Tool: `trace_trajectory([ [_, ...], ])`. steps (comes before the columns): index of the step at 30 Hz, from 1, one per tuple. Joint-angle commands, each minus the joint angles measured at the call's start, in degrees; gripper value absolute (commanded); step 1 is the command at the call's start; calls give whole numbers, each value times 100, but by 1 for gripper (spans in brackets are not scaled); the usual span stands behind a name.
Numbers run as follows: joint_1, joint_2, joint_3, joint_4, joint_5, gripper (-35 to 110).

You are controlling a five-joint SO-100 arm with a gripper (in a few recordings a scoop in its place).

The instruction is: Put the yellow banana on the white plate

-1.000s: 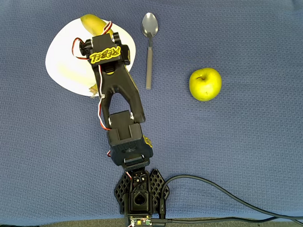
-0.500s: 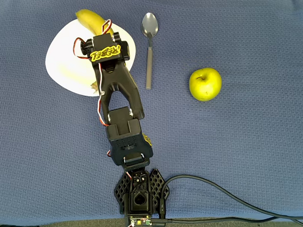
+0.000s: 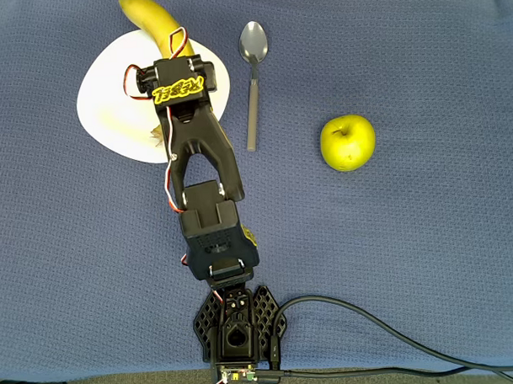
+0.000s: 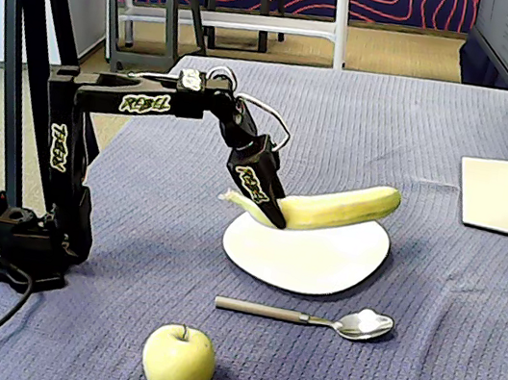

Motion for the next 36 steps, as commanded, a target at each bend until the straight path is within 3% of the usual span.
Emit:
trace_trajectory([
  [1, 0, 79, -185, -396, 141, 0],
  [7, -35, -26, 255, -765, 281, 0],
  [36, -466, -62, 800, -633, 1081, 0],
])
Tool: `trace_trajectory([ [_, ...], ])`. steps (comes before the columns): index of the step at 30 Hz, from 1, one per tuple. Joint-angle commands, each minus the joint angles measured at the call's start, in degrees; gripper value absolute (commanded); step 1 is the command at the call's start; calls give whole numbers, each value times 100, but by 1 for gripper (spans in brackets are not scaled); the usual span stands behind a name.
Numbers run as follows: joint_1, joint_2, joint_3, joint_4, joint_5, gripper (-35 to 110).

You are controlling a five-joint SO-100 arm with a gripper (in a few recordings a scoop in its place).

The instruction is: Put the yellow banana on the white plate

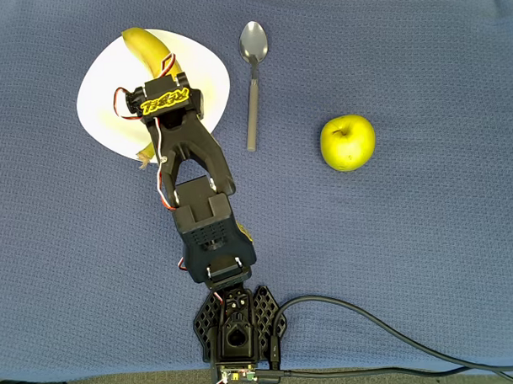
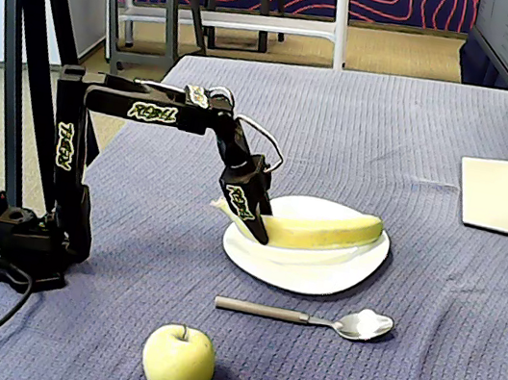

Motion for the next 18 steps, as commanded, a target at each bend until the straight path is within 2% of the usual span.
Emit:
trace_trajectory([
  [1, 79, 185, -70, -149, 0, 0],
  [6, 167, 211, 70, -255, -158, 0],
  [9, 202, 220, 105, -255, -167, 5],
  [13, 202, 237, 97, -255, 105, 22],
  [18, 202, 281, 88, -193, 413, 32],
])
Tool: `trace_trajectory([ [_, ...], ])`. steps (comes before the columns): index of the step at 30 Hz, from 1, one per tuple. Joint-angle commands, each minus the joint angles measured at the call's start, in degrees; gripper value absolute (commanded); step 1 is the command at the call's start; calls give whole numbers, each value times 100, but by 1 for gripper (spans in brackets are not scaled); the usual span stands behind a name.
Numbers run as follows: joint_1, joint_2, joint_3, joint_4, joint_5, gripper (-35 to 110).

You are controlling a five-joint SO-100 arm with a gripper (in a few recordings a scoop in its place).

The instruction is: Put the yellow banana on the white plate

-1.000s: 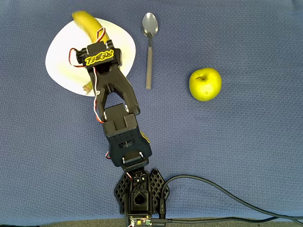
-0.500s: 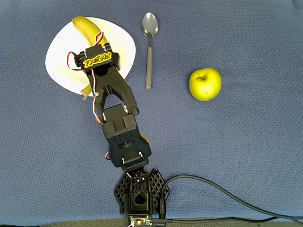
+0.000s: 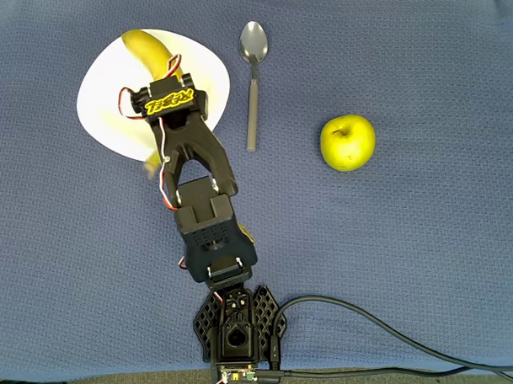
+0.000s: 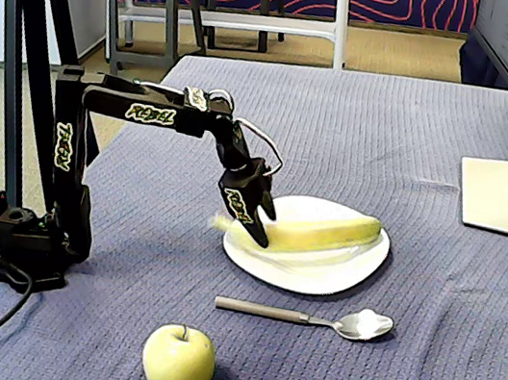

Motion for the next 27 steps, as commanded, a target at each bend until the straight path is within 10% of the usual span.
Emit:
trace_trajectory([
  [1, 26, 246, -53, -79, 246, 34],
  [27, 202, 967, -378, 896, 396, 51],
])
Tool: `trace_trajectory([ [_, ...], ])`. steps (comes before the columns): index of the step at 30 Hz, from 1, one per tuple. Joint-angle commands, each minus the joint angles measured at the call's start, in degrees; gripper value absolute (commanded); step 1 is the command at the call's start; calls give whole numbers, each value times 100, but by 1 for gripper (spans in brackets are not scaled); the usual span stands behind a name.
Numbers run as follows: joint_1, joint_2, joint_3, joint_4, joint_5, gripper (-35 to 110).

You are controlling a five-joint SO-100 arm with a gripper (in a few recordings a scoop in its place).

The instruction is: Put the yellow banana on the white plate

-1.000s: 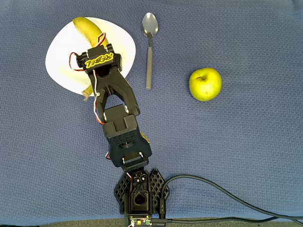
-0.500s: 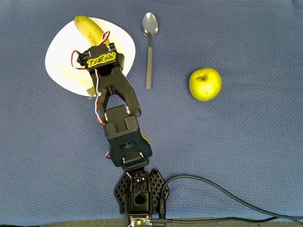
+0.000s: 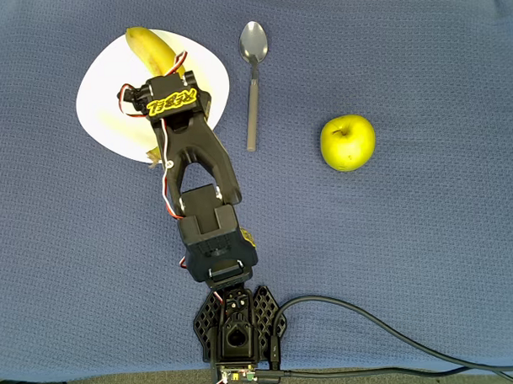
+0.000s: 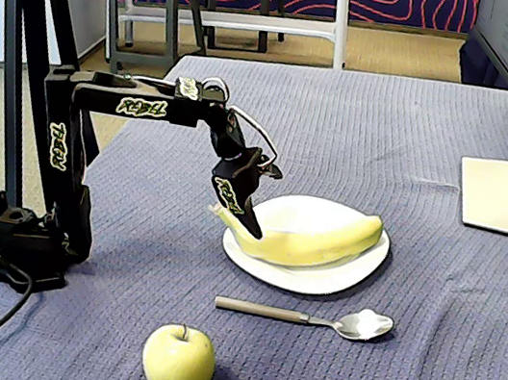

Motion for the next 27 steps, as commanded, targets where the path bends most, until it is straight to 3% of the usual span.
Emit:
trace_trajectory([
  [1, 167, 562, -334, 439, -431, 50],
  [9, 580, 1151, -246, 580, -1257, 49],
  [16, 800, 2153, 325, 606, -1239, 43],
  [21, 809, 3146, 967, 580, -475, 30],
  [27, 958, 4359, 2136, 255, 694, 24],
])
